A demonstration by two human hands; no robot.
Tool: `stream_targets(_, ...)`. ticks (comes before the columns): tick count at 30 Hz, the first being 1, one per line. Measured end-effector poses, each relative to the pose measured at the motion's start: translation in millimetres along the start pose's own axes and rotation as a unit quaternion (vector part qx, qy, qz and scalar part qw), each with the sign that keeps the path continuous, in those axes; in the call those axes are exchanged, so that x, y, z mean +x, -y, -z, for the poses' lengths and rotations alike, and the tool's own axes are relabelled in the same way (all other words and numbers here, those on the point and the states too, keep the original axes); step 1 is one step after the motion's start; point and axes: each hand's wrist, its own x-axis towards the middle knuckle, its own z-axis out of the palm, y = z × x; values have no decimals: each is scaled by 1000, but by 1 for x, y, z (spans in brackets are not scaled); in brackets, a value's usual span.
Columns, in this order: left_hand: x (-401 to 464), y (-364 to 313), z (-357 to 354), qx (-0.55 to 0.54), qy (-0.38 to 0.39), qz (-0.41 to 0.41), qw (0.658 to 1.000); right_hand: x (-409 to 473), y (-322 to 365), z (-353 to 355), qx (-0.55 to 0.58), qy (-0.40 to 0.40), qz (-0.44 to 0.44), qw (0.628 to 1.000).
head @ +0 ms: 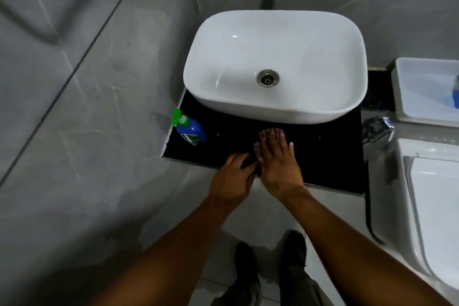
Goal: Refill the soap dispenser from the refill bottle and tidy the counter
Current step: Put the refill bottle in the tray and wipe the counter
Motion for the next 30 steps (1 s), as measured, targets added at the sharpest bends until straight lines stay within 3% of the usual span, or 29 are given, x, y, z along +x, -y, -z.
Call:
stream_targets(3,-7,14,0,21,-33,-8,999,-20,-28,-1,-13,-5,40,999)
stream_targets(7,-11,30,1,10,-62,27,998,-7,-38,4,-12,-24,-36,999)
stream_targets(9,-18,35,0,-45,-104,101,988,13,-9,1,2,-26,-46,999)
stream_targets(12,-26,44,13,-153,-262,273,913,23,17,-4,4,-1,4,1000)
stream_targets(14,-21,60,31,-185,-313,304,881,16,13,-3,-2,1,43,999)
stream_targets(17,5,89,63,-255,-277,261,889,16,14,-4,23,-22,37,999)
stream_targets(21,31,114,103,-280,-170,207,922,51,56,-11,22,-23,24,999)
stream_targets(23,26,119,112,-281,-150,198,927,74,85,-15,23,-15,71,997)
stream_targets(26,1,119,127,-297,-184,198,916,92,122,-18,48,14,174,984)
stream_targets(30,-32,111,135,-284,-190,234,910,81,80,-12,-25,30,313,949)
